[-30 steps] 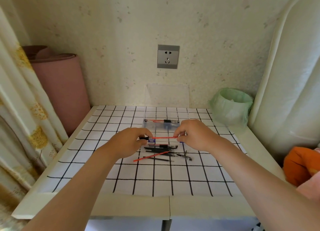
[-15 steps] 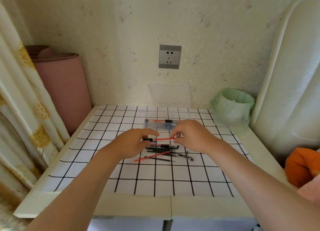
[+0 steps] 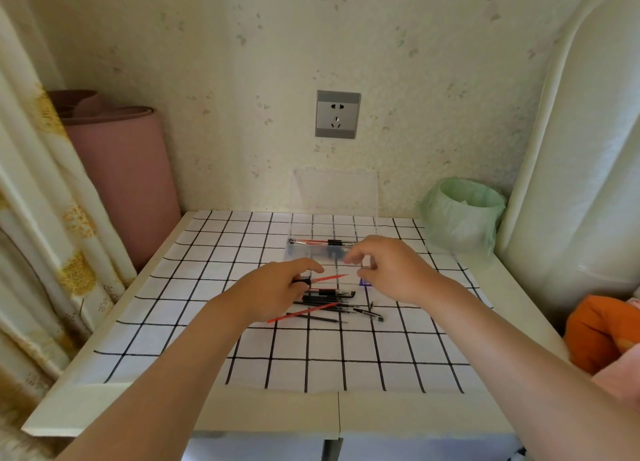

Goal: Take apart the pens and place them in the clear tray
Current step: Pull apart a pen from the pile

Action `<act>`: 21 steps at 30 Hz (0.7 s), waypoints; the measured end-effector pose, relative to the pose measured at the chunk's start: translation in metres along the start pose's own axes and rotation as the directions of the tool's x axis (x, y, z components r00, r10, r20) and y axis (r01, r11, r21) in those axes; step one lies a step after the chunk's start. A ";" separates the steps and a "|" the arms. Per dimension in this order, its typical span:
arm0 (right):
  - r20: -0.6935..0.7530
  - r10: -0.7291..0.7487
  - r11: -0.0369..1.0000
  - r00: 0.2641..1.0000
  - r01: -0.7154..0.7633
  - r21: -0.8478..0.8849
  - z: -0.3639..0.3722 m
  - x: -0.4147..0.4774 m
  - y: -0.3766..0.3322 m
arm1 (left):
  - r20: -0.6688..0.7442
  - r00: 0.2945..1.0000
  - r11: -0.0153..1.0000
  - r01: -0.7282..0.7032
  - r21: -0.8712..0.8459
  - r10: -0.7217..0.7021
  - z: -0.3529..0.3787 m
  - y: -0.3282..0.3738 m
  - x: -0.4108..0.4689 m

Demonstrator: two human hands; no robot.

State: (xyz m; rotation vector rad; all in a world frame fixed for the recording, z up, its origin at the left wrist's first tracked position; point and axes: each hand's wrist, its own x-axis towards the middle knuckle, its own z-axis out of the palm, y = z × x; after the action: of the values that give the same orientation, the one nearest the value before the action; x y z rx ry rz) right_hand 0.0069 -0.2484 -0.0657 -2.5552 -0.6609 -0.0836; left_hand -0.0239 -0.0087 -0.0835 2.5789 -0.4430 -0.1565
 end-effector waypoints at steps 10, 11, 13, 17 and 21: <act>0.341 0.196 0.973 0.920 -0.140 -0.182 -0.003 -0.011 0.011 | 0.023 1.000 1.000 0.006 0.017 -0.006 0.004 0.000 0.002; 0.346 0.197 0.972 0.917 -0.138 -0.190 -0.003 -0.011 0.011 | 0.025 1.000 1.000 0.003 0.012 -0.004 0.004 0.000 0.002; 0.356 0.205 0.967 0.912 -0.133 -0.215 -0.001 -0.011 0.011 | 0.030 1.000 1.000 -0.003 0.003 0.003 0.005 0.001 0.001; 0.336 0.206 0.967 0.919 -0.138 -0.216 0.004 -0.008 0.012 | 0.039 0.999 1.000 -0.028 -0.006 0.028 0.005 0.004 0.000; 0.234 0.172 0.985 0.957 -0.169 -0.032 0.005 -0.005 0.011 | 0.040 0.999 0.999 -0.034 0.001 0.034 0.005 0.005 0.000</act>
State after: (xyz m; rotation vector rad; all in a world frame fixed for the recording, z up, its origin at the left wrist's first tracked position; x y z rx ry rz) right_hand 0.0076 -0.2562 -0.0762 -2.6457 -0.5232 0.2806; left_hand -0.0260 -0.0157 -0.0850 2.5723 -0.5011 -0.1964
